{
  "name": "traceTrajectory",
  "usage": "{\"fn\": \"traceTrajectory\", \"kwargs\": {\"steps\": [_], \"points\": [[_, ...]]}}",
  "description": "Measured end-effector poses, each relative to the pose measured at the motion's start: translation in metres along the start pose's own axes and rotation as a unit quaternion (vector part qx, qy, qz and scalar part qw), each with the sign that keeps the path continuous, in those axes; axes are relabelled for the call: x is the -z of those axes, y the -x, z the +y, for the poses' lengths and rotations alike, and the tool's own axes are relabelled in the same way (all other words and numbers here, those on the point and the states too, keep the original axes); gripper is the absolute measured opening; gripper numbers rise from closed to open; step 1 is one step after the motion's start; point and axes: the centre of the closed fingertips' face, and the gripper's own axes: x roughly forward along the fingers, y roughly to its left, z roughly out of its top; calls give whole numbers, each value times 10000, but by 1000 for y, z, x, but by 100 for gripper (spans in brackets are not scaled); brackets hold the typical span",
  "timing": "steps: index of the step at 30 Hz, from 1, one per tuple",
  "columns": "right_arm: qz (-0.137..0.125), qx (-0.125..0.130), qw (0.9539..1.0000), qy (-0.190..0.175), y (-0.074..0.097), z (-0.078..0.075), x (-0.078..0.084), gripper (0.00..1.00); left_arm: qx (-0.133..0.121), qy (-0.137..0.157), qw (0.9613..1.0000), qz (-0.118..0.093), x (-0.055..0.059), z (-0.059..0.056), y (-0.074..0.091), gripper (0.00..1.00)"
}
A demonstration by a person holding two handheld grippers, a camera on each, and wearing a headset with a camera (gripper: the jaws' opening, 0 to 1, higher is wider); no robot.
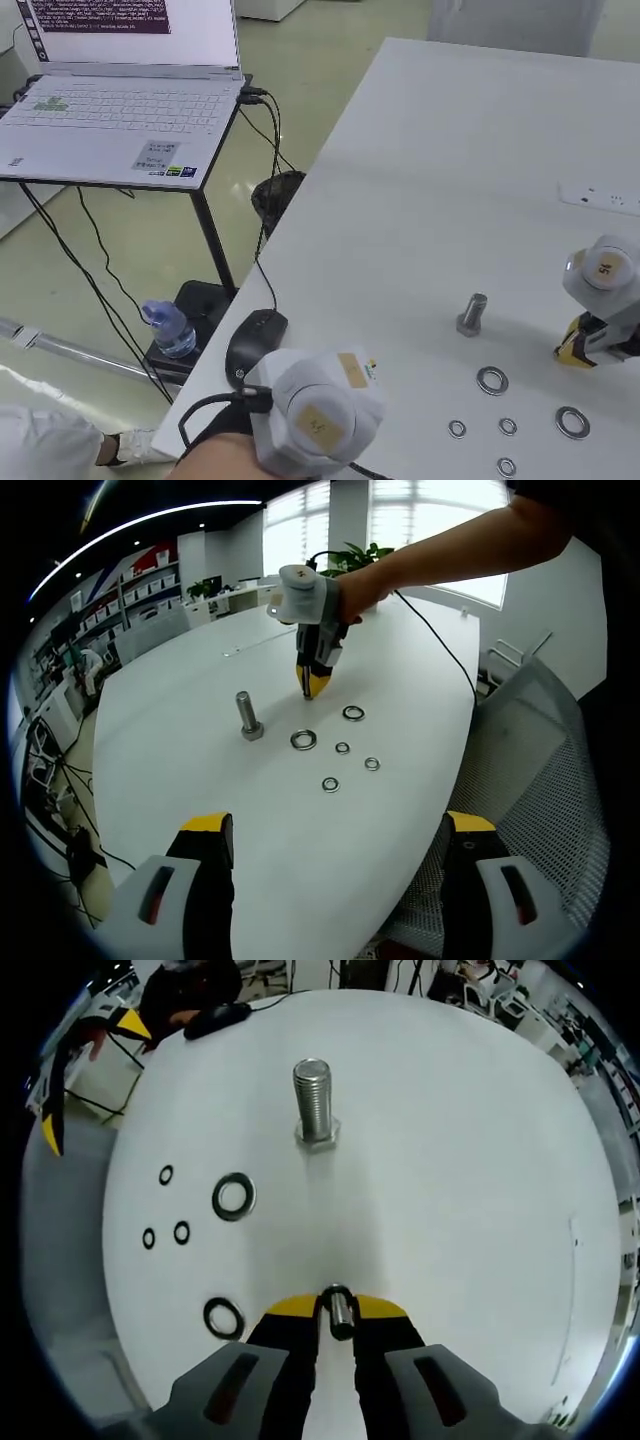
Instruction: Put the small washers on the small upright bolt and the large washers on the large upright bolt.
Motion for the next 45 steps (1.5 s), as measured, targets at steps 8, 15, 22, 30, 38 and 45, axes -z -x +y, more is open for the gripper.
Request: {"fn": "traceTrajectory", "kwargs": {"steps": [8,15,22,30,38,45], "points": [[-74,-48,9999,-118,4,3,-1,19,4,-50,10000,-19,1,-1,0,85],[-100,-8,9999,-48,10,2,-2,25,-47,-27,10000,-34,-1,0,1,87],[-344,32,9994,36,21,3,-22,35,-112,-17,9999,-5,0,4,3,90],[-469,-7,9987,219,27,12,-38,36,-147,-37,9999,47,0,5,5,88],[-499,-50,9981,346,32,25,-43,36,-174,15,9998,-13,-2,6,5,91],[-557,-57,9975,442,37,38,-47,36,-165,27,9999,-19,-1,8,5,92]]}}
